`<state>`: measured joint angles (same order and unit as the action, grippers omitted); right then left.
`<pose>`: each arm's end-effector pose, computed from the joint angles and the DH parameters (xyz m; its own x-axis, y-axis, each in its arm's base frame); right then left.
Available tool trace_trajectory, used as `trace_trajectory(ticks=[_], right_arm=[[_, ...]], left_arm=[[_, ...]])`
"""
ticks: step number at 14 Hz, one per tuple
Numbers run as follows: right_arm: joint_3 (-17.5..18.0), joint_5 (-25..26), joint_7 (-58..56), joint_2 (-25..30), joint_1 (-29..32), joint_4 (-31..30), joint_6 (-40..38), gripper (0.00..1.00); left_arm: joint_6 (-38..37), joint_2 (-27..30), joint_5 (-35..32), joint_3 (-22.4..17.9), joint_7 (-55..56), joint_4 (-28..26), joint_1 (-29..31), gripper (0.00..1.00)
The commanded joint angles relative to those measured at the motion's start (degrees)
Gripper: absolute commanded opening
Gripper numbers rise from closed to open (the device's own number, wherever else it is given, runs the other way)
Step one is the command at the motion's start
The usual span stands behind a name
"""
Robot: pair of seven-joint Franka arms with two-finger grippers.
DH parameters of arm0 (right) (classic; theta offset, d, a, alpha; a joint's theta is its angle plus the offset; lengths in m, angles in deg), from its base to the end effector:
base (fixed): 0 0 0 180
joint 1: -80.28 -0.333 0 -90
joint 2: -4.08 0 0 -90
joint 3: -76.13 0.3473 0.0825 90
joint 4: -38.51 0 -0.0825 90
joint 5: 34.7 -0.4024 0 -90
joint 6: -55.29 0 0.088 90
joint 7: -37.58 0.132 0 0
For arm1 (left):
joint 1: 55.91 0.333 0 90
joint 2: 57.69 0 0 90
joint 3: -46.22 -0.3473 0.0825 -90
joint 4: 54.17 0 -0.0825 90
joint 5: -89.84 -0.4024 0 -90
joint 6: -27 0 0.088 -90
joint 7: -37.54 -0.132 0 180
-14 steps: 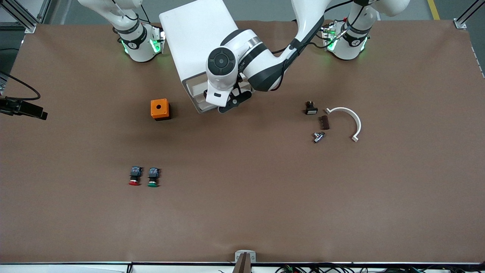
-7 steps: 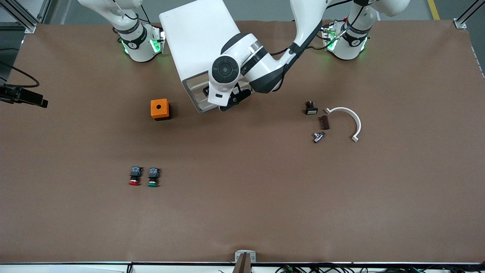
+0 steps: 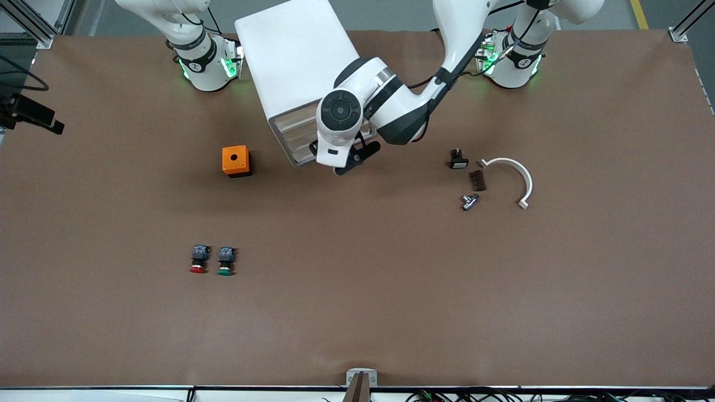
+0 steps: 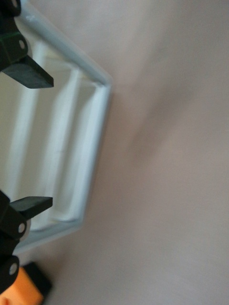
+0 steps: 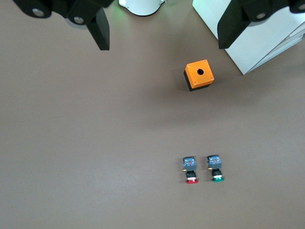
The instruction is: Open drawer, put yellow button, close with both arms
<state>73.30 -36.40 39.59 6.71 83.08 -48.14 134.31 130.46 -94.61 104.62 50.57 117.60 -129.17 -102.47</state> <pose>0.5320 -0.0488 0.6686 0.9880 -0.1267 -0.0882 -0.1297 -0.9911 -0.0287 0.4596 -0.5903 0.3495 0.7774 0.5512 -0.3032 0.5477 -0.8301 -0.1047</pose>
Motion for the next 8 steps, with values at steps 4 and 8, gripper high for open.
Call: trace_trajectory(ticks=[4, 8], right_arm=[[-0.1, 0.8, -0.1, 3.4, -2.1, -3.8, 1.8, 1.0], [-0.4, 0.8, -0.1, 3.3, -1.8, -3.8, 2.5, 1.0]], left_arm=[[-8.5, 12.7, -5.0, -0.4, -3.7, -0.5, 14.8, 1.0], [-20.5, 21.3, -5.0, -0.4, -27.3, -0.8, 27.0, 1.0]])
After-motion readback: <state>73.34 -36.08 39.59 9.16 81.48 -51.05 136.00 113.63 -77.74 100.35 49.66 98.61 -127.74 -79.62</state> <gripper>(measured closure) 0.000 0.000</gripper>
